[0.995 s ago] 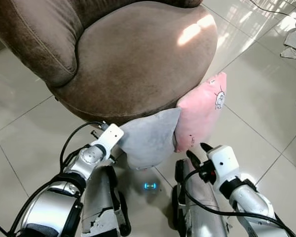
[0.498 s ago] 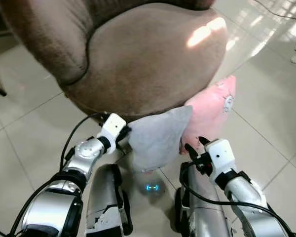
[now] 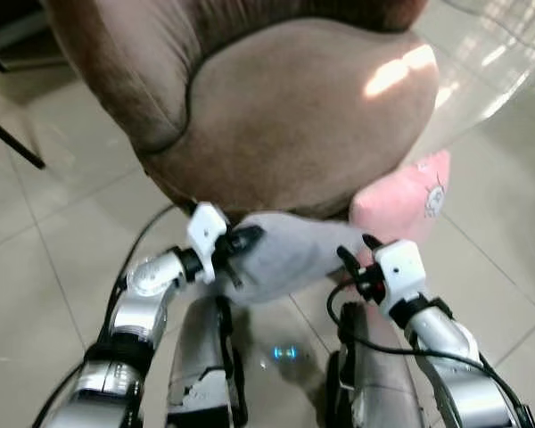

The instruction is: Move the pillow to the sofa from floor

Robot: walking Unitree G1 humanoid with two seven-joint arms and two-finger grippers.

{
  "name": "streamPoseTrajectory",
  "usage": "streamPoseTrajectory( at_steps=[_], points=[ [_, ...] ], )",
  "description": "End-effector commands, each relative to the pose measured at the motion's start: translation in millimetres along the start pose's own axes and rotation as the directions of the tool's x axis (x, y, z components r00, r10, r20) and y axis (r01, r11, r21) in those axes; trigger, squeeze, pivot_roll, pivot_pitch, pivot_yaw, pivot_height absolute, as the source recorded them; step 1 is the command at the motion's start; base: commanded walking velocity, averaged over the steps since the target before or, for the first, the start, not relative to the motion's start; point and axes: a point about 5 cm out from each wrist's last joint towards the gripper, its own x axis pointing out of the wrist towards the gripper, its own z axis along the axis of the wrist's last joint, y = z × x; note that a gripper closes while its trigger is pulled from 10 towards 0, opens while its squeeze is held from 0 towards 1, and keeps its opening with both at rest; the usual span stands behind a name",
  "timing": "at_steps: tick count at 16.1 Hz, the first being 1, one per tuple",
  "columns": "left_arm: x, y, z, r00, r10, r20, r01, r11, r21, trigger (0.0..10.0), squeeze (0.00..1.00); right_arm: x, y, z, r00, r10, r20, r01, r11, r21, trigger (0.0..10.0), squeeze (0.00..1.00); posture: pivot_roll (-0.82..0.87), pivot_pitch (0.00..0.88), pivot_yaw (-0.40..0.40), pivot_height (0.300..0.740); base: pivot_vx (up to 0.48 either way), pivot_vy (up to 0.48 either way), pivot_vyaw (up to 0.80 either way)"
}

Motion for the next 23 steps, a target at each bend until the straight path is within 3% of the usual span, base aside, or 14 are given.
streamPoseTrajectory(
  at_steps=[1, 3, 6, 7, 10, 13, 17, 19, 21, 23],
  points=[
    [-1.5, -2.2, 14, 0.998, -0.045, 0.053, 0.044, 0.999, 0.015, 0.0, 0.0, -2.1, -0.2, -1, 1.0, -0.012, 0.004, 0.012, 1.0, 0.011, 10.0, 0.0, -0.11, 0.188, 0.07, 0.585, 0.0, 0.0, 0.0],
    [-5.8, -1.2, 26, 0.995, -0.036, 0.089, 0.034, 0.999, 0.023, 0.0, 0.0, -0.2, -2.1, 3, 0.999, -0.026, 0.027, 0.026, 0.999, 0.018, 10.0, 0.0, -0.1, 0.177, 0.069, 0.585, 0.0, 0.0, 0.0],
    [-17.9, 18.6, 52, 0.988, 0.075, 0.132, -0.084, 0.995, 0.06, 0.0, 0.0, 0.6, -5.5, 13, 0.996, -0.06, 0.069, 0.057, 0.997, 0.05, 10.0, 0.0, -0.1, 0.152, 0.074, 0.585, 0.0, 0.0, 0.0],
    [-20.7, 31.2, 70, 0.973, 0.146, 0.179, -0.161, 0.985, 0.068, 0.0, 0.0, -1.2, -8.0, 19, 0.99, -0.11, 0.091, 0.102, 0.991, 0.089, 10.0, 0.0, -0.1, 0.135, 0.075, 0.585, 0.0, 0.0, 0.0],
    [-20.5, 40.0, 98, 0.943, 0.204, 0.262, -0.23, 0.97, 0.075, 0.0, 0.0, -3.7, -7.3, 25, 0.987, -0.138, 0.079, 0.128, 0.984, 0.125, 10.0, 0.0, -0.1, 0.103, 0.072, 0.585, 0.0, 0.0, 0.0],
    [-8.7, 54.7, 131, 0.878, 0.298, 0.374, -0.346, 0.936, 0.064, 0.0, 0.0, -3.5, -8.2, 35, 0.975, -0.181, 0.128, 0.161, 0.975, 0.154, 10.0, 0.0, -0.11, 0.086, 0.088, 0.605, 0.0, 0.0, 0.0],
    [10.0, 63.1, 144, 0.829, 0.395, 0.396, -0.438, 0.899, 0.022, 0.0, 0.0, -0.3, -13.0, 47, 0.962, -0.226, 0.155, 0.2, 0.965, 0.167, 10.0, 0.0, -0.11, 0.06, 0.096, 0.645, 0.0, 0.0, 0.0],
    [14.4, 62.1, 146, 0.83, 0.388, 0.4, -0.436, 0.9, 0.032, 0.0, 0.0, -0.2, -11.1, 49, 0.958, -0.237, 0.158, 0.209, 0.962, 0.178, 10.0, 0.0, -0.1, 0.055, 0.084, 0.66, 0.0, 0.0, 0.0],
    [15.8, 71.9, 151, 0.799, 0.449, 0.401, -0.503, 0.864, 0.035, 0.0, 0.0, 1.6, -5.7, 51, 0.957, -0.242, 0.161, 0.21, 0.959, 0.192, 10.0, 0.0, -0.1, 0.051, 0.083, 0.685, 0.0, 0.0, 0.0],
    [16.4, 75.5, 151, 0.787, 0.472, 0.396, -0.522, 0.852, 0.023, 0.0, 0.0, 2.9, -5.7, 52, 0.956, -0.245, 0.161, 0.212, 0.957, 0.196, 10.0, 0.0, -0.1, 0.043, 0.077, 0.7, 0.0, 0.0, 0.0]
  ],
)
